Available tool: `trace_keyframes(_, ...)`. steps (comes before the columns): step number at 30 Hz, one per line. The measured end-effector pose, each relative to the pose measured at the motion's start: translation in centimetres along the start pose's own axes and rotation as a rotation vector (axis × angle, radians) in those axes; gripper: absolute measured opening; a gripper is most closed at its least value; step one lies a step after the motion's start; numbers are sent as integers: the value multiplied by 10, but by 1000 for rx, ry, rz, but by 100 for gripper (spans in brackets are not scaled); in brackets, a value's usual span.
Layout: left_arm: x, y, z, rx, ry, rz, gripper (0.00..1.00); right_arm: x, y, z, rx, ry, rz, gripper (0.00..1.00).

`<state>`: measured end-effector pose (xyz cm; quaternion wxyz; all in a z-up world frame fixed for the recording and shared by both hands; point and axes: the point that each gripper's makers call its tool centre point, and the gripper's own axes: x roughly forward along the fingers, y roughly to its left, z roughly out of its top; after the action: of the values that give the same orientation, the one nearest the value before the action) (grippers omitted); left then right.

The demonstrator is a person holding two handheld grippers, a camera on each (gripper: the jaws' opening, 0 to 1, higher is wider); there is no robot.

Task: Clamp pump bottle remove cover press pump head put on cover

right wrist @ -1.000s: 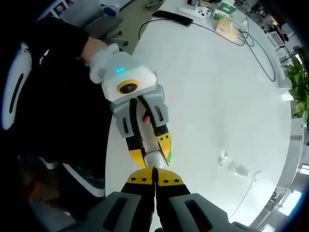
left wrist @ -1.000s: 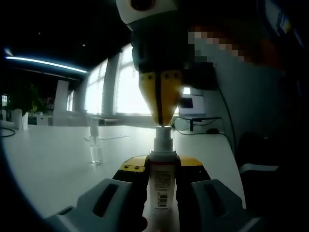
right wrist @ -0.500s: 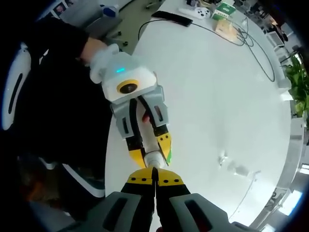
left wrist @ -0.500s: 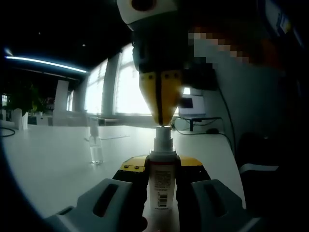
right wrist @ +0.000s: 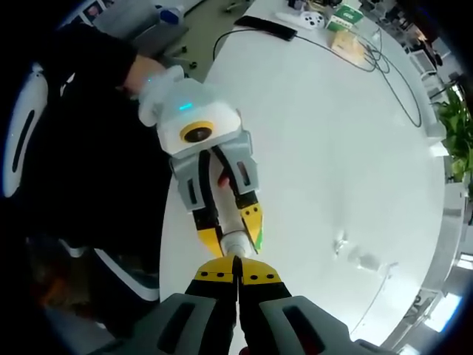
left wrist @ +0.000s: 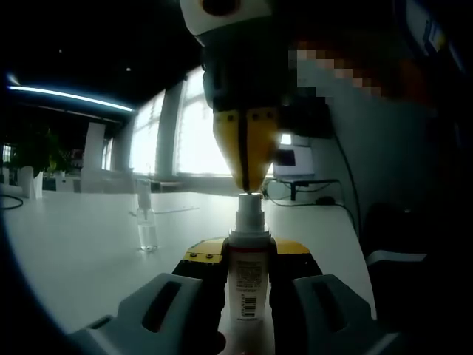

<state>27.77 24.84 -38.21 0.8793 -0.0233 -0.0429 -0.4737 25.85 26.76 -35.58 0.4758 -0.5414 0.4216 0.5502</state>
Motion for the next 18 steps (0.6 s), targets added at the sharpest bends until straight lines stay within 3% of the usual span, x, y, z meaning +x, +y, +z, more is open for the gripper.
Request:
trace_keyframes(9, 0, 0, 0, 0, 0, 0, 12, 0, 0, -1, 22, -25, 1, 0)
trace_keyframes(18, 1, 0, 0, 0, 0, 1, 12, 1, 0, 0, -2, -10, 3, 0)
